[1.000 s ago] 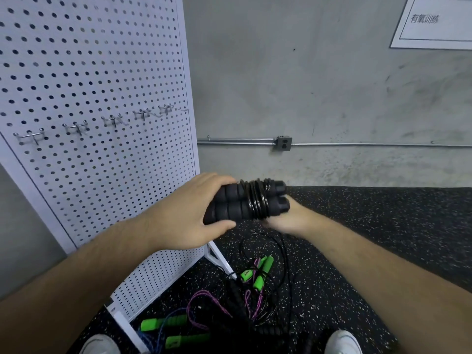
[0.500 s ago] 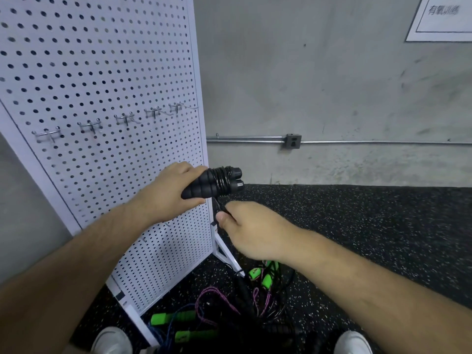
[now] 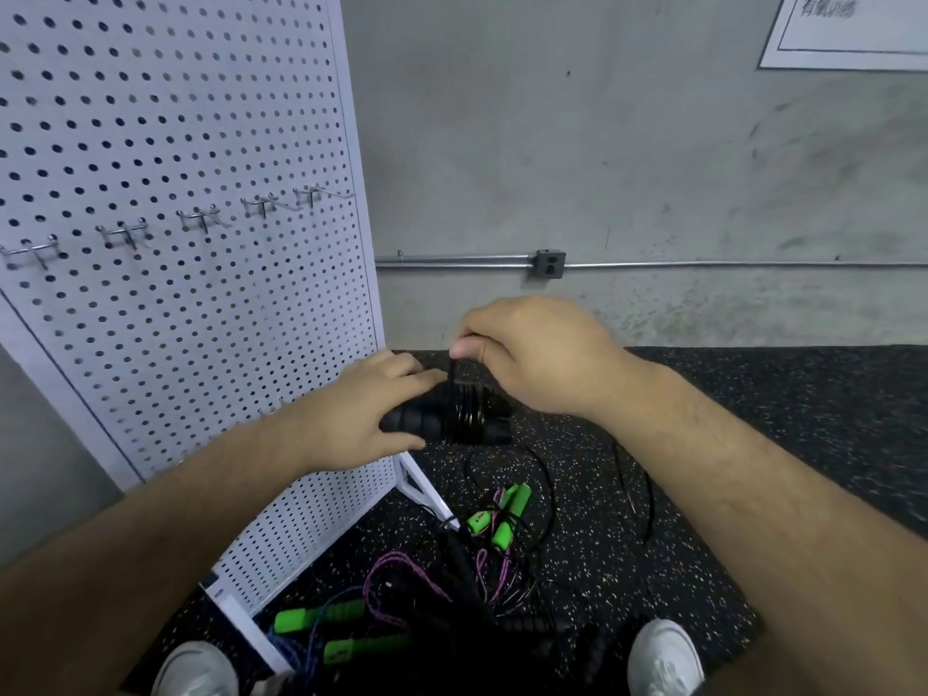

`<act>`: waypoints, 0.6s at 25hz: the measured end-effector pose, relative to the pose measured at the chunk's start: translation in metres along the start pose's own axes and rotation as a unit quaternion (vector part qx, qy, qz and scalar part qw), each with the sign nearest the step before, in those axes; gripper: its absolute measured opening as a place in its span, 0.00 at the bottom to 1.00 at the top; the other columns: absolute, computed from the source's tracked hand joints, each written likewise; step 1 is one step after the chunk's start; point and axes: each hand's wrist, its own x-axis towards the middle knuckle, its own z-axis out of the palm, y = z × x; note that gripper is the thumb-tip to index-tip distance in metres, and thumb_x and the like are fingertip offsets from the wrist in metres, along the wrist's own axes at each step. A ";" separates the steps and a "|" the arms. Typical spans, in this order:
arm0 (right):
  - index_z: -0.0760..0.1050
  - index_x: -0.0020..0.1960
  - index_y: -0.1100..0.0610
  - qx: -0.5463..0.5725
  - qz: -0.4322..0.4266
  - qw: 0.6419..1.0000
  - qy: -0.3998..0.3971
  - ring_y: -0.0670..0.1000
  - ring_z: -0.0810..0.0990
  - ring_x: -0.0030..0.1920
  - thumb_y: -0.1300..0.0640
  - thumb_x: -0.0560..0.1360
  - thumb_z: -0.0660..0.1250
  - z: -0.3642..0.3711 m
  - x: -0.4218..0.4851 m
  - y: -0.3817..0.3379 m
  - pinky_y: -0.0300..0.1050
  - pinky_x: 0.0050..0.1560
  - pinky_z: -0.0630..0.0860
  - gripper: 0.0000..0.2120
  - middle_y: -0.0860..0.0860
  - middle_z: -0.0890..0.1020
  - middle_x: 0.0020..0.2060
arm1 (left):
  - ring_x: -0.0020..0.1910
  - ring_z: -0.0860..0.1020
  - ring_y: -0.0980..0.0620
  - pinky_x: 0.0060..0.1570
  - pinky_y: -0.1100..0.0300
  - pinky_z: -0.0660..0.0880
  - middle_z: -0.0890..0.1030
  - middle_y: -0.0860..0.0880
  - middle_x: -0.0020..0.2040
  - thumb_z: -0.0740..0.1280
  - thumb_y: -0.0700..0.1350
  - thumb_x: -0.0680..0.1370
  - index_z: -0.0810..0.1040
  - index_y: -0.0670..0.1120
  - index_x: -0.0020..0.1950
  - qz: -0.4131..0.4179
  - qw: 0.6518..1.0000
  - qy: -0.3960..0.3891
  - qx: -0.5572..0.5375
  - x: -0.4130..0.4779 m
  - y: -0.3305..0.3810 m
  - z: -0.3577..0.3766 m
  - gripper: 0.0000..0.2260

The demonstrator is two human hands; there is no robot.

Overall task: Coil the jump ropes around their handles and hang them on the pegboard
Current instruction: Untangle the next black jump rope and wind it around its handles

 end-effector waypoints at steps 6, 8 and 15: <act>0.81 0.51 0.48 0.053 0.016 0.998 0.017 0.48 0.79 0.44 0.35 0.78 0.56 -0.003 -0.003 0.033 0.50 0.45 0.77 0.22 0.45 0.84 0.43 | 0.64 0.65 0.59 0.66 0.66 0.63 0.70 0.58 0.62 0.75 0.52 0.76 0.69 0.52 0.75 0.031 0.996 -0.003 -0.088 -0.006 0.039 -0.018 0.30; 0.82 0.49 0.48 0.117 0.055 0.992 0.006 0.47 0.80 0.42 0.35 0.76 0.60 0.004 -0.005 0.038 0.48 0.46 0.78 0.20 0.46 0.84 0.41 | 0.65 0.66 0.61 0.66 0.71 0.61 0.71 0.61 0.62 0.77 0.50 0.74 0.69 0.52 0.74 0.030 0.993 0.013 -0.116 -0.010 0.051 -0.028 0.31; 0.73 0.41 0.56 0.424 0.219 0.864 -0.161 0.46 0.70 0.28 0.56 0.85 0.56 0.043 -0.019 -0.005 0.40 0.30 0.73 0.16 0.48 0.73 0.29 | 0.65 0.72 0.60 0.67 0.60 0.69 0.73 0.59 0.64 0.77 0.48 0.74 0.67 0.56 0.72 -0.048 0.978 0.125 -0.158 -0.022 0.051 -0.045 0.30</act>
